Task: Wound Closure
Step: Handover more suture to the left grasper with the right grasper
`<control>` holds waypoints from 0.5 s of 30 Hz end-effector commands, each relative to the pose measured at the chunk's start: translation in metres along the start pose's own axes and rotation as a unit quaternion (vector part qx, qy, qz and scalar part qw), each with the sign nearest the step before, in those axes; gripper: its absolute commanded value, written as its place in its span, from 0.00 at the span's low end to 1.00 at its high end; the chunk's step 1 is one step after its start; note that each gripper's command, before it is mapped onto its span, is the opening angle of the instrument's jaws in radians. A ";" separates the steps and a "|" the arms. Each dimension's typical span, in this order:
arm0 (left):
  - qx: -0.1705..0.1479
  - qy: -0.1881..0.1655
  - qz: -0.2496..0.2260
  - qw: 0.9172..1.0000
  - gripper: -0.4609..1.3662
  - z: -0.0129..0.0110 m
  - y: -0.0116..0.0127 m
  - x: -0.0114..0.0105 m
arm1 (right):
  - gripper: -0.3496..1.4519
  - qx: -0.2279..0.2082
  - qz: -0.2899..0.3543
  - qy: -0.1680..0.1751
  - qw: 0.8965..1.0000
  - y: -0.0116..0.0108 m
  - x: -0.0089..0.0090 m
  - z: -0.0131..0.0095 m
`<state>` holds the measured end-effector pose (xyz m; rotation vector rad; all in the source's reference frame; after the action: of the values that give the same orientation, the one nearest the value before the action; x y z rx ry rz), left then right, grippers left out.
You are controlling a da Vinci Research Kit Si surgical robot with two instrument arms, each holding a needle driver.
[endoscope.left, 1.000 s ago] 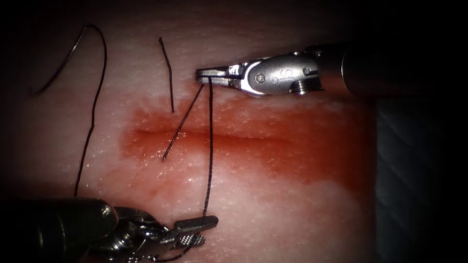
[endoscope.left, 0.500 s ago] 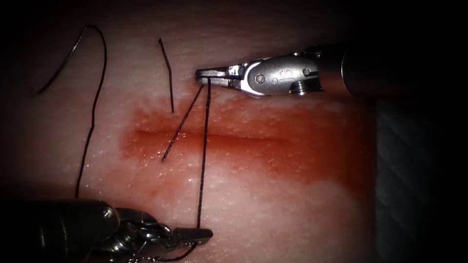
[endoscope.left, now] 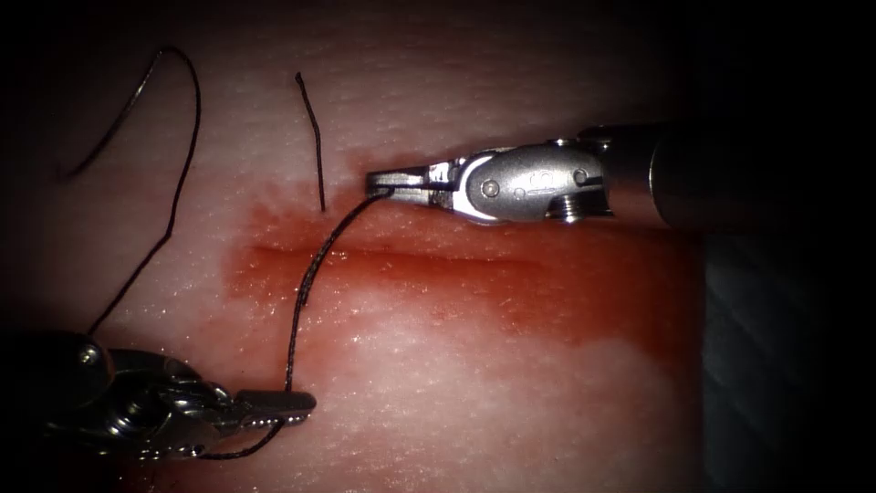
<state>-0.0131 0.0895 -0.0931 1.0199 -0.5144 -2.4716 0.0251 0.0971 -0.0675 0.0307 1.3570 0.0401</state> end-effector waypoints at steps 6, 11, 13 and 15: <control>0.011 -0.017 -0.020 1.000 0.06 -0.0023 -0.0007 -0.0007 | 0.00 0.010 0.007 0.008 1.000 -0.0012 0.0021 -0.0003; 0.020 -0.025 -0.033 0.999 0.06 -0.0039 -0.0012 -0.0009 | 0.00 0.013 0.007 0.010 1.000 -0.0023 0.0029 -0.0004; 0.025 -0.028 -0.037 0.999 0.06 -0.0048 -0.0014 -0.0010 | 0.00 0.015 0.006 0.012 1.000 -0.0029 0.0032 -0.0005; 0.030 -0.033 -0.035 0.998 0.06 -0.0056 -0.0016 -0.0011 | 0.05 0.017 0.006 0.014 1.000 -0.0035 0.0036 -0.0007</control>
<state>-0.0084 0.0905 -0.0973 1.0031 -0.5938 -2.5777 0.0252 0.0935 -0.0716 0.0766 1.3868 0.0304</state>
